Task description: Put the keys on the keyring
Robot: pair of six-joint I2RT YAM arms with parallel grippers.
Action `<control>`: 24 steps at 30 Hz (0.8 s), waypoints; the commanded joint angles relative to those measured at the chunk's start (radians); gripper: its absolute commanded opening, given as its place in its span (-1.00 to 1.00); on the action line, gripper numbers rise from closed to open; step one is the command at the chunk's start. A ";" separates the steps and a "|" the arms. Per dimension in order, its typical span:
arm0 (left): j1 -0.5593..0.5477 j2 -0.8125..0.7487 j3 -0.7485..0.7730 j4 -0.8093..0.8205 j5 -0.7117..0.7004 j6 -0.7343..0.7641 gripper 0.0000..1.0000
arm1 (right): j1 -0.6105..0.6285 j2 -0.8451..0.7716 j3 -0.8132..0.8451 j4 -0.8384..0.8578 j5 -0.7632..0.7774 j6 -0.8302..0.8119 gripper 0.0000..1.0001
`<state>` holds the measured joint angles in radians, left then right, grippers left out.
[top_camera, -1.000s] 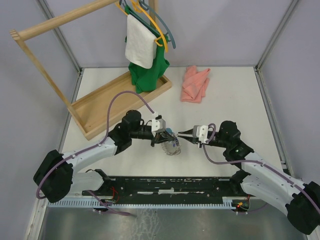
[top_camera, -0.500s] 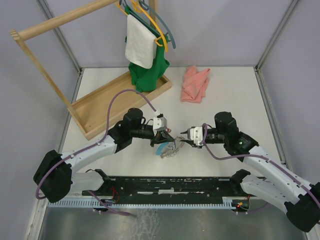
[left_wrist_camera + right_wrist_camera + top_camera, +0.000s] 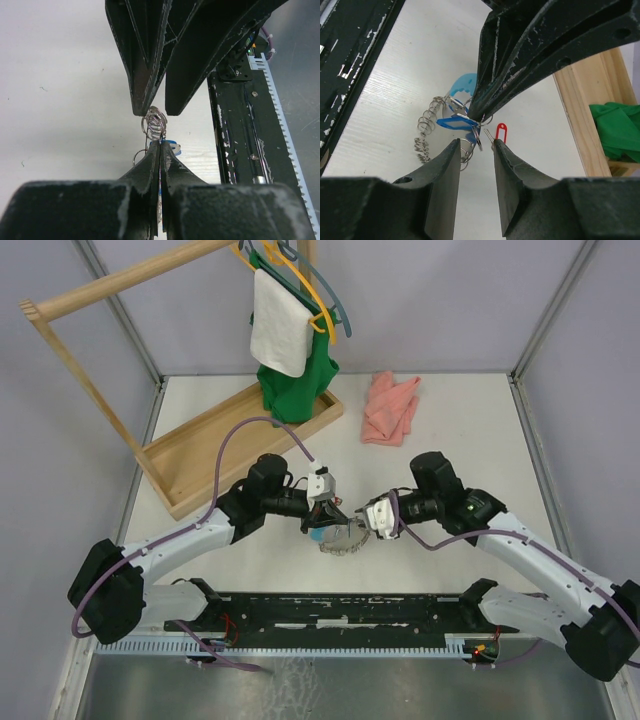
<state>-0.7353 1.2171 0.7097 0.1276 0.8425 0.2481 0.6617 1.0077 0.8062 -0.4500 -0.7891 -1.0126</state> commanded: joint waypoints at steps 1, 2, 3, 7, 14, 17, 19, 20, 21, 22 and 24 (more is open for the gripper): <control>-0.005 0.001 0.050 0.023 0.036 0.031 -0.95 | 0.026 0.040 0.084 -0.077 -0.008 -0.085 -0.20; -0.006 0.001 0.050 0.023 0.037 0.030 -0.95 | 0.030 0.047 0.090 -0.083 -0.001 -0.089 -0.22; -0.006 0.001 0.050 0.023 0.038 0.030 -0.95 | 0.035 0.052 0.092 -0.085 0.005 -0.091 -0.23; -0.006 0.002 0.052 0.022 0.040 0.030 -0.95 | 0.042 0.064 0.096 -0.084 0.015 -0.091 -0.33; -0.009 0.001 0.051 0.020 0.046 0.031 -0.95 | 0.046 0.080 0.108 -0.103 0.042 -0.088 -0.56; -0.009 -0.003 0.050 0.012 0.042 0.030 -0.95 | 0.046 0.082 0.106 -0.092 0.061 -0.072 -0.67; -0.009 -0.010 0.049 -0.003 0.035 0.036 -0.95 | 0.047 0.082 0.105 -0.089 0.073 -0.060 -0.79; -0.008 -0.013 0.048 -0.013 0.030 0.039 -0.95 | 0.046 0.080 0.103 -0.085 0.074 -0.051 -0.87; -0.008 -0.017 0.046 -0.021 0.022 0.041 -0.95 | 0.046 0.075 0.100 -0.076 0.077 -0.036 -0.94; -0.009 -0.021 0.043 -0.028 0.008 0.039 -0.95 | 0.046 0.069 0.097 -0.067 0.079 -0.024 -0.98; -0.008 -0.029 0.032 -0.032 -0.009 0.031 -0.95 | 0.046 0.051 0.080 -0.037 0.088 0.011 -0.99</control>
<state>-0.7403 1.2182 0.7139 0.1059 0.8444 0.2512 0.7059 1.0882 0.8711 -0.5449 -0.7238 -1.0649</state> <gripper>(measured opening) 0.034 0.020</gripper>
